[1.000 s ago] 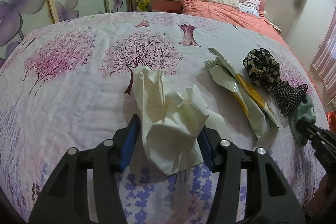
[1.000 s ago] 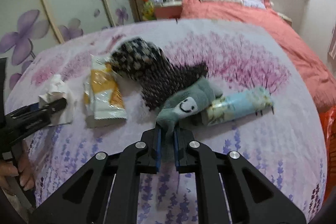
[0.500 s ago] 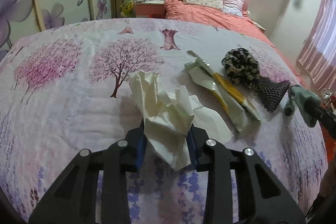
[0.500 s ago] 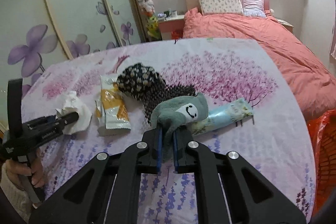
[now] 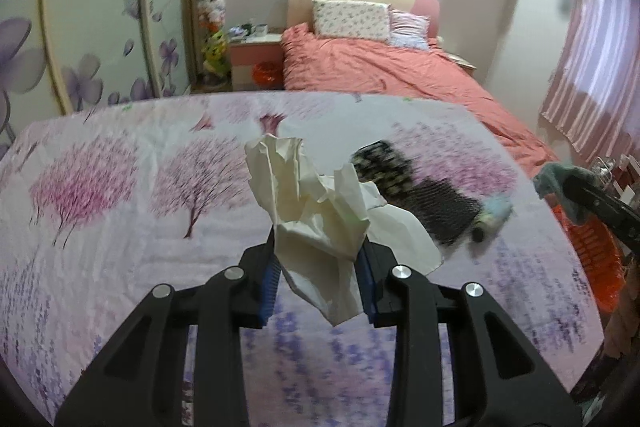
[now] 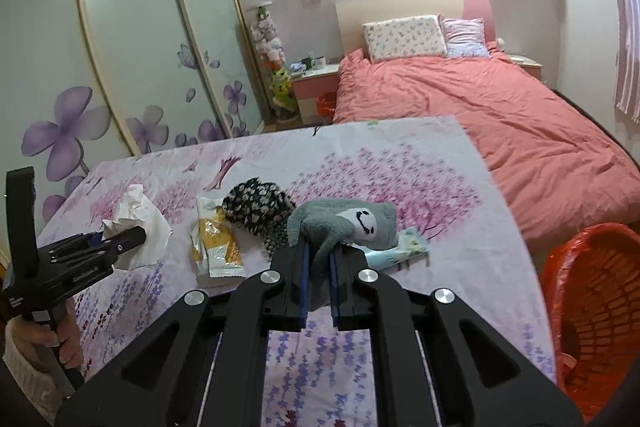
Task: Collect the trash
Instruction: 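Carry tissue and smiley cloth over the orange basket and open both tools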
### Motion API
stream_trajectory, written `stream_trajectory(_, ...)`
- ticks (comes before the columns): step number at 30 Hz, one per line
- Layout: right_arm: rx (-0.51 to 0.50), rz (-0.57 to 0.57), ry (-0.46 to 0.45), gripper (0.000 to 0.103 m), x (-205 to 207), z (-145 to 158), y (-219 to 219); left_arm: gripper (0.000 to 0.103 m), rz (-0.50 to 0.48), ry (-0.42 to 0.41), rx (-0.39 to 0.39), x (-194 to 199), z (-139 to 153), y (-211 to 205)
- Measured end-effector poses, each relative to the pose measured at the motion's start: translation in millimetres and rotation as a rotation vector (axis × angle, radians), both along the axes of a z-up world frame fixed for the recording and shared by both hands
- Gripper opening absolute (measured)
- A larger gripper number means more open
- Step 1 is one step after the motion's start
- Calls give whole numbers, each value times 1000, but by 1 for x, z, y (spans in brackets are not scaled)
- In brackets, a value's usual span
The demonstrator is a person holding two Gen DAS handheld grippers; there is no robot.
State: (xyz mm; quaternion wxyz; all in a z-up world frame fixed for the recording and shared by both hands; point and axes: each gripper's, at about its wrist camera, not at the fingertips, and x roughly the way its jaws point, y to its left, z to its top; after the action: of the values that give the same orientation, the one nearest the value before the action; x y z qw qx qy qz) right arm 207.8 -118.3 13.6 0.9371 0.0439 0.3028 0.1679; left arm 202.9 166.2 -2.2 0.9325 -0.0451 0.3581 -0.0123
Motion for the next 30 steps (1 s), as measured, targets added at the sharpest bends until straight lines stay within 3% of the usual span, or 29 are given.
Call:
stream_trajectory(10,-63,-92,-102,8,-29,21,-32,33,-145,-64,14,-8,33,-68)
stream_trajectory(19,-217,-248,-142,8,-42,19,-65,33,-284,-110,36,-15,49,-137)
stream_trajectory(30,-185,-370,-121,8,-49,13,-131,33,-433,-120,9,-17,49,-209)
